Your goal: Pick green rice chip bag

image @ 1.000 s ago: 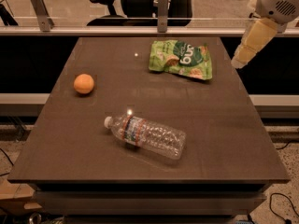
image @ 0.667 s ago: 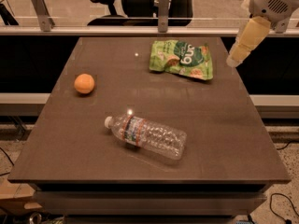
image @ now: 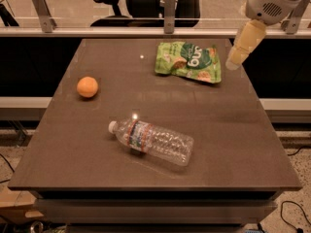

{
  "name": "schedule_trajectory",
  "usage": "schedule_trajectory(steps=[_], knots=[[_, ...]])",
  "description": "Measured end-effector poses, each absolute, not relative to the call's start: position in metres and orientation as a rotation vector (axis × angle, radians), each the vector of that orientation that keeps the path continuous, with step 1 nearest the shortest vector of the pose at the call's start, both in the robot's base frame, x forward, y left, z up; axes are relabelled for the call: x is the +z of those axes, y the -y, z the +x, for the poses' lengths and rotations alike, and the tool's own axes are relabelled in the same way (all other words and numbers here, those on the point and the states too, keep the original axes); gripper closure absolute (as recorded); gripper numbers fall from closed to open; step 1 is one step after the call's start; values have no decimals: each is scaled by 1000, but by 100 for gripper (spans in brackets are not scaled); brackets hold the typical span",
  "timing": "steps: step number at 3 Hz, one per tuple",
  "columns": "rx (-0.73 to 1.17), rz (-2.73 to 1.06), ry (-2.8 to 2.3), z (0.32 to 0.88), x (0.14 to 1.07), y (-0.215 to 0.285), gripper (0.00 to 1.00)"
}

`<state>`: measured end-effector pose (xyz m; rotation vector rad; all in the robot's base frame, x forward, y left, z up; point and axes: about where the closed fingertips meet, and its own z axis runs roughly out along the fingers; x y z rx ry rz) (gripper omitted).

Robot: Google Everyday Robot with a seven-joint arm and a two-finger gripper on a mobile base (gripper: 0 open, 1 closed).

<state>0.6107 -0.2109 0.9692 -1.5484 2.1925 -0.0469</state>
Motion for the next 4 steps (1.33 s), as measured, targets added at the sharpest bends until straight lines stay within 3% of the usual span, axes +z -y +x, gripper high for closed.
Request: schedule_trajectory(steps=[4], knots=[[6, -1535, -2153, 651, 913, 180, 0]])
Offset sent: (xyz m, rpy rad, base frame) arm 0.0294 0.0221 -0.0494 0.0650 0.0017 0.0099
